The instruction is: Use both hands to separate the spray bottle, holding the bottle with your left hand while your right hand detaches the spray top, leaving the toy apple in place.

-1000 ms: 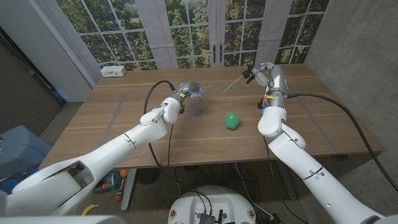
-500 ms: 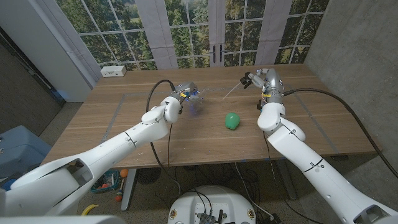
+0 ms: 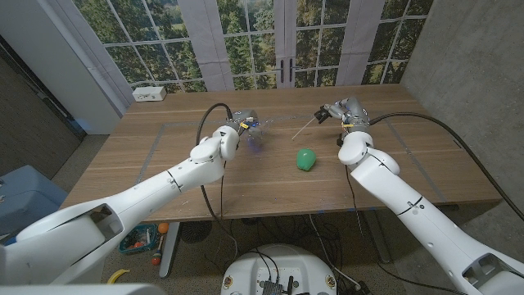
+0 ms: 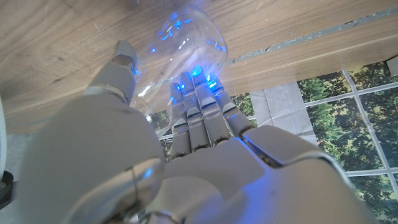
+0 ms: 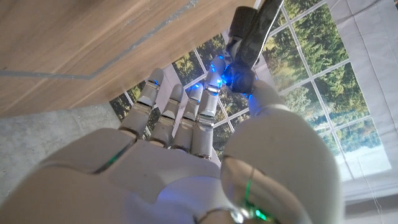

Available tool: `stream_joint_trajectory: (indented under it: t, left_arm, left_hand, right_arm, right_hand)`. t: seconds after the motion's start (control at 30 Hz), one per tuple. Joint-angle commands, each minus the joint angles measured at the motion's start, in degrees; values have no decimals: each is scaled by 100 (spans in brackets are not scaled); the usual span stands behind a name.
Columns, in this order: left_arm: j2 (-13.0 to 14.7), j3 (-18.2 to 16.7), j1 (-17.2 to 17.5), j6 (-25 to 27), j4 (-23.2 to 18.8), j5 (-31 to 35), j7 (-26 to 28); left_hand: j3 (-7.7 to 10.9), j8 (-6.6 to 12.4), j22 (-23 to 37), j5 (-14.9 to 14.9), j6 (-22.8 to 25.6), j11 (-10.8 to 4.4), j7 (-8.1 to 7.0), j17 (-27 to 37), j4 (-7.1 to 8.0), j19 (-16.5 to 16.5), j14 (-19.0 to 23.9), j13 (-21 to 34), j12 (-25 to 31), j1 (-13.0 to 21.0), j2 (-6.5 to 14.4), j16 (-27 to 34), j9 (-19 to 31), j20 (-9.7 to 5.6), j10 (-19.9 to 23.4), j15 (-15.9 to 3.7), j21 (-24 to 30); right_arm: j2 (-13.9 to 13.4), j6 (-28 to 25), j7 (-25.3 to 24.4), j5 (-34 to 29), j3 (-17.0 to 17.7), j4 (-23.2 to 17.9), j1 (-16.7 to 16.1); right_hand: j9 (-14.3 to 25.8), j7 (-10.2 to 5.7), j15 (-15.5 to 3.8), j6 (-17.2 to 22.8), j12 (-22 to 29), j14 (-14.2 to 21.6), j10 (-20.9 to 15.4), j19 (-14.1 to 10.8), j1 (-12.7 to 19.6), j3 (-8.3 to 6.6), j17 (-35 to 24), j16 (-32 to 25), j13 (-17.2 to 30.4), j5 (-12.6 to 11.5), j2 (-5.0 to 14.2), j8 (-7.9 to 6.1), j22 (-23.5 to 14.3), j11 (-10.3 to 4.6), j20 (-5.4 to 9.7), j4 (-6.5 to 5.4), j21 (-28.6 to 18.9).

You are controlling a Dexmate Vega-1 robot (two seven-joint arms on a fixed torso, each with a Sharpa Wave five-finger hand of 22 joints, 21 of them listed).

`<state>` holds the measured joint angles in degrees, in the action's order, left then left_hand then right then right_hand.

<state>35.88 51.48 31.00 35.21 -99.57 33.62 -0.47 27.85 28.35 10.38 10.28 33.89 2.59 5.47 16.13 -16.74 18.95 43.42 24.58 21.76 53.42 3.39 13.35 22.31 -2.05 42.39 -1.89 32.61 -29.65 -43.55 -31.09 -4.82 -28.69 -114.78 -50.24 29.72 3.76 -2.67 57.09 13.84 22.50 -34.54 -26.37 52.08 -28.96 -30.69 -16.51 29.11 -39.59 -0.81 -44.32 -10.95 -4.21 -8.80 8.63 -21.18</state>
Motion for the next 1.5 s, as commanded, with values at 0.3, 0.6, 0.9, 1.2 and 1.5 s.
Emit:
stream_joint_trajectory:
  t: [0.3, 0.6, 0.9, 1.2, 1.5]
  left_arm:
    - [-4, 286, -247, 261, 58, 404, -587]
    - [-26, 375, -305, 309, 86, 568, -715]
    - [-54, 555, -413, 463, 106, 897, -988]
    - [-70, 610, -457, 489, 117, 1084, -1177]
    - [-56, 515, -358, 397, 81, 1143, -1062]
  left_hand:
    - [789, -82, -2, -60, 1141, -1474, -541, -25, 663, -17, 138, 239, 292, 155, 584, 31, -109, -50, 1676, -1177, -47]
    - [630, -192, -16, -72, 1307, -1491, -587, -89, 572, -6, 98, -52, 83, 356, 458, 46, -222, -90, 1662, -1178, -85]
    - [211, -605, -19, -46, 1033, -1519, -700, -234, 614, -93, -202, -490, -307, 788, 184, -30, -376, -62, 1370, -1160, -227]
    - [-700, -1486, -20, 22, 219, -1483, -953, -455, 758, -423, -1148, -962, -1003, 302, -132, -238, -693, 190, -14, -1052, -661]
    - [-1412, -1862, -3, 144, -1592, -1037, -1194, -558, 973, -1022, -2862, -1228, -1164, -560, -454, -330, -1053, 427, -2363, -583, -1370]
  right_arm:
    - [-235, -1120, 589, 785, -521, 524, 941]
    - [-300, -1404, 589, 878, -807, 749, 1221]
    - [-324, -1836, 606, 832, -1195, 880, 1544]
    - [-365, -2287, 751, 861, -1504, 935, 1850]
    - [-437, -2548, 976, 973, -1747, 1004, 2117]
  right_hand:
    - [0, 42, -78, 22, -120, -208, 153, 135, 79, -56, -67, 52, 9, -27, 11, -56, 5, 67, 29, 13, 67]
    - [-32, 39, -64, -15, -162, -298, 221, 180, 120, -17, -132, 31, -5, 15, 49, -33, 2, 65, 68, 32, 88]
    - [-160, -15, -64, -72, -200, -427, 311, 267, 213, 57, -202, 16, -16, 135, 66, 60, -4, 62, 137, 81, 123]
    - [-528, -260, 39, -797, -244, -697, 673, 422, 413, 322, -316, -1, -35, 779, 94, 615, -22, 141, 165, 101, 182]
    - [-1165, -424, 299, -2977, -279, -1167, 1726, 661, 376, 738, -363, 113, -98, 1746, 62, 2130, -24, 285, 31, 46, 298]
